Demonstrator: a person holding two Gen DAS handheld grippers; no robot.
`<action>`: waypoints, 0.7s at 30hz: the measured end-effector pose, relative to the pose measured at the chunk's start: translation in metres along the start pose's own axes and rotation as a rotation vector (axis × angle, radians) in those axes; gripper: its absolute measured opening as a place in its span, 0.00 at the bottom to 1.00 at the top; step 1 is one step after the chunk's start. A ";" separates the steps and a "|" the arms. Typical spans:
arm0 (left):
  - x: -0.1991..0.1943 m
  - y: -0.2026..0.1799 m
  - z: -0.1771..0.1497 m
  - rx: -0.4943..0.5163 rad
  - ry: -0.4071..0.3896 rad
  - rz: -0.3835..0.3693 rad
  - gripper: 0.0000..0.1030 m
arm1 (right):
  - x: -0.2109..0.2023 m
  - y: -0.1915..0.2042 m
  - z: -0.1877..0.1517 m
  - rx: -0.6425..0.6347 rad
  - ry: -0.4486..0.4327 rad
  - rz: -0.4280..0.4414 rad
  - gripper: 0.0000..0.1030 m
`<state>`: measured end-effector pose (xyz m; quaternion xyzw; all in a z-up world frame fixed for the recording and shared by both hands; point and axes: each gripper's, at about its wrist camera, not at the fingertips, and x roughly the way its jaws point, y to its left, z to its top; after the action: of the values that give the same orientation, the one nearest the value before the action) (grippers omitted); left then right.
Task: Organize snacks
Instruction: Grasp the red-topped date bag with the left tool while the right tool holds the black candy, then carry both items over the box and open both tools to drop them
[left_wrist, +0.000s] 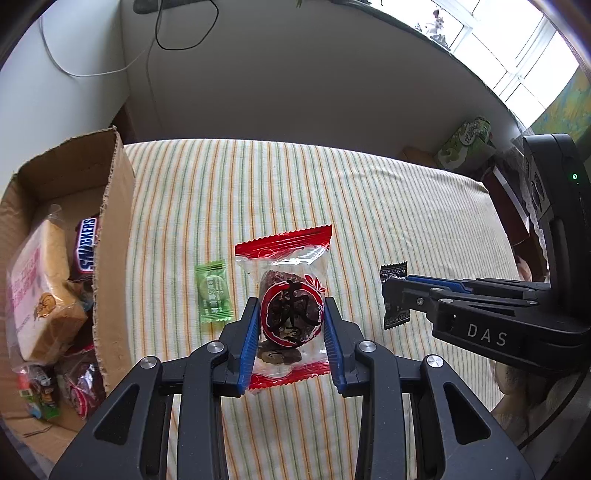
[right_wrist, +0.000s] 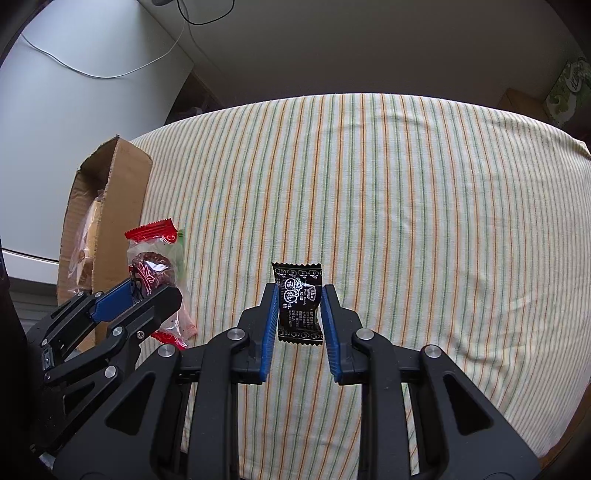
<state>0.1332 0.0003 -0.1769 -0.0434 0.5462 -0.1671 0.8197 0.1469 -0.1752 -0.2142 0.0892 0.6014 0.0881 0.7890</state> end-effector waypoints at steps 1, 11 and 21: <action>-0.003 0.002 -0.001 -0.005 -0.004 0.002 0.30 | -0.003 0.002 0.000 -0.006 -0.004 0.004 0.23; -0.028 0.025 -0.001 -0.055 -0.047 0.022 0.30 | -0.025 0.030 -0.003 -0.061 -0.034 0.061 0.23; -0.059 0.072 0.007 -0.121 -0.103 0.070 0.30 | -0.041 0.086 -0.003 -0.150 -0.054 0.119 0.23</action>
<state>0.1358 0.0863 -0.1404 -0.0823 0.5134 -0.1028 0.8480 0.1303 -0.1024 -0.1554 0.0679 0.5654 0.1774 0.8026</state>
